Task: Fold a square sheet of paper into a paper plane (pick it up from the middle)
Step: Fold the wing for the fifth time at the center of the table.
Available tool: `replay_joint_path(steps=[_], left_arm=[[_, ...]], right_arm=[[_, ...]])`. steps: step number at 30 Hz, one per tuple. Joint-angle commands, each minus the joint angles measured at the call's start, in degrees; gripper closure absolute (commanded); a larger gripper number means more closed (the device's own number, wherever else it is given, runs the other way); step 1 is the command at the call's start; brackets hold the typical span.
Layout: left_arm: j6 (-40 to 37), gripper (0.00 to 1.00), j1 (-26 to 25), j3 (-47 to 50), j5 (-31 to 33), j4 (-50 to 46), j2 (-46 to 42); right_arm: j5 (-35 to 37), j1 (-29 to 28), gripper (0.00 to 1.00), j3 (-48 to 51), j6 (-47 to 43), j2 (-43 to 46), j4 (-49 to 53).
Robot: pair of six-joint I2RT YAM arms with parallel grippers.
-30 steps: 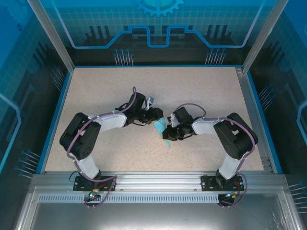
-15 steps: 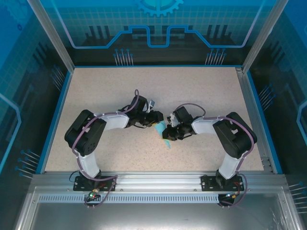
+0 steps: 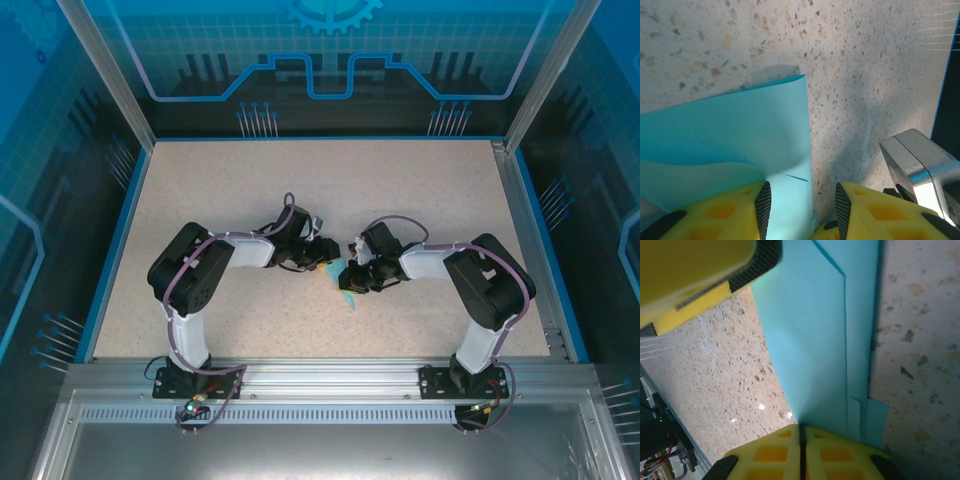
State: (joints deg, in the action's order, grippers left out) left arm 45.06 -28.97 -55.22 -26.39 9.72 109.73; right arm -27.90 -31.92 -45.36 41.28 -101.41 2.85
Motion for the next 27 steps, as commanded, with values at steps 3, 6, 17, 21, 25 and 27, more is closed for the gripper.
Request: replay_joint_path(steps=[3, 6, 17, 21, 25, 27], left_arm=[[-1.71, 0.57, 3.24, -2.07, 4.81, -3.16, 2.66], [-2.28, 0.57, 4.57, -2.64, 4.51, -4.02, 2.86], [-4.64, 0.57, 8.18, -5.47, 3.82, -7.45, 3.21], [-6.38, 0.57, 9.08, -7.43, 3.54, -9.91, 2.38], [-8.24, 0.57, 9.46, -9.91, 2.97, -12.92, 0.84], [-8.74, 0.57, 9.46, -10.19, 2.93, -13.87, -0.93]], right_arm=[[6.08, 0.15, 0.91, 2.25, -1.42, -3.3, 7.16], [6.04, 0.11, 0.91, 2.3, -1.46, -3.31, 7.26], [5.59, 0.11, 0.91, 2.03, -1.64, -3.12, 7.26], [5.57, 0.11, 0.91, 1.94, -1.64, -3.4, 7.12], [4.97, 0.11, 0.91, 1.72, -1.52, -3.84, 6.59], [4.76, 0.11, 0.91, 1.4, -1.46, -4.1, 6.34]])
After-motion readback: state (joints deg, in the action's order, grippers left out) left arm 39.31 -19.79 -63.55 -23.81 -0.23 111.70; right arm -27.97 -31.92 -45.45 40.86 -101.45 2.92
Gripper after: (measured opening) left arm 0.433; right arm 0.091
